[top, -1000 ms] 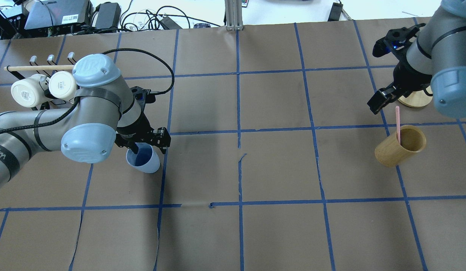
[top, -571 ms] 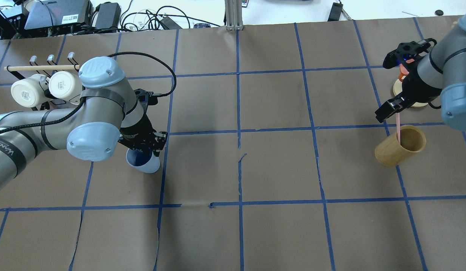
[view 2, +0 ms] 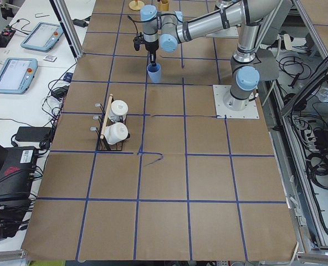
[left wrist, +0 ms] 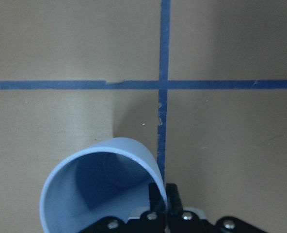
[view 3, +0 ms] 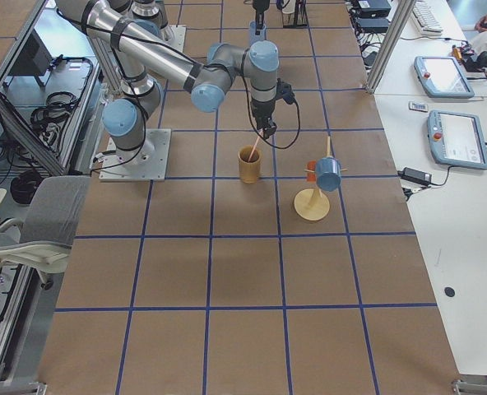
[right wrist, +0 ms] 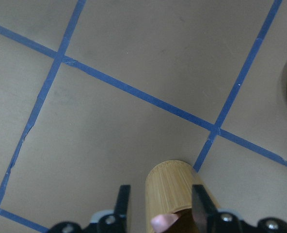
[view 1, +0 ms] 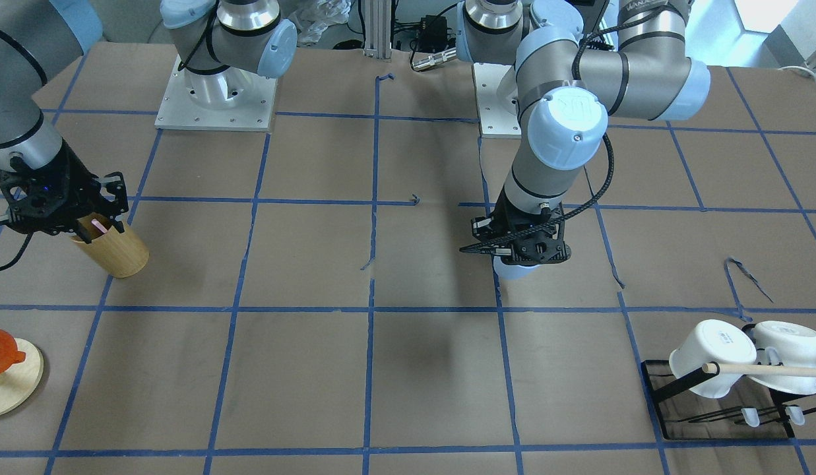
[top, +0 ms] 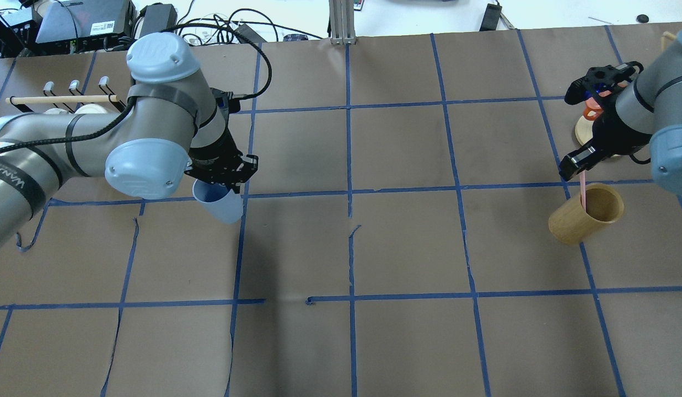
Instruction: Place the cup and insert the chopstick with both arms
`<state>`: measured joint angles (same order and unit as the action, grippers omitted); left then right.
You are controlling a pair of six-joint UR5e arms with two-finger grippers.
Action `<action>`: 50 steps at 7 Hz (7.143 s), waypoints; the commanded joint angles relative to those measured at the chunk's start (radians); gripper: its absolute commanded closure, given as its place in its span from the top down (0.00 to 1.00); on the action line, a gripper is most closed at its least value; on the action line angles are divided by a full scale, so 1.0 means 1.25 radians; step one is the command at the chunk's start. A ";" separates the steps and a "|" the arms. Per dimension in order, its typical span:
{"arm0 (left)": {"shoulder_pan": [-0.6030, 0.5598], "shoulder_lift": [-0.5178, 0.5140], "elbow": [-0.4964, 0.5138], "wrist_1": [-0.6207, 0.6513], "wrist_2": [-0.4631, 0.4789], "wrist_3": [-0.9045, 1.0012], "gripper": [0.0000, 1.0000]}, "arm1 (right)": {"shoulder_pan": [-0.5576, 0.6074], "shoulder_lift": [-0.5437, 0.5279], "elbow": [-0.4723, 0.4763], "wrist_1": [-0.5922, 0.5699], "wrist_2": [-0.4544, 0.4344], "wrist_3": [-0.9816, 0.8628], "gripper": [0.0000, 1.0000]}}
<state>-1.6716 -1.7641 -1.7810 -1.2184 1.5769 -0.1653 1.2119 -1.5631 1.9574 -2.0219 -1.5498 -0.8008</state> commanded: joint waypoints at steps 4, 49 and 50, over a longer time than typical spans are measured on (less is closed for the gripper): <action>-0.177 -0.190 0.183 0.104 -0.081 -0.399 0.00 | 0.000 -0.004 -0.017 0.001 -0.011 -0.001 0.37; 0.044 0.226 0.152 -0.275 -0.018 0.140 1.00 | 0.334 -0.001 -0.345 0.481 0.032 0.696 1.00; 0.045 0.228 0.152 -0.275 -0.018 0.140 1.00 | 0.297 -0.002 -0.344 0.482 0.034 0.696 1.00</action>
<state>-1.6160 -1.4810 -1.5903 -1.5616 1.5535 0.0092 1.6395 -1.5540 1.5265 -1.4533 -1.4995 0.0693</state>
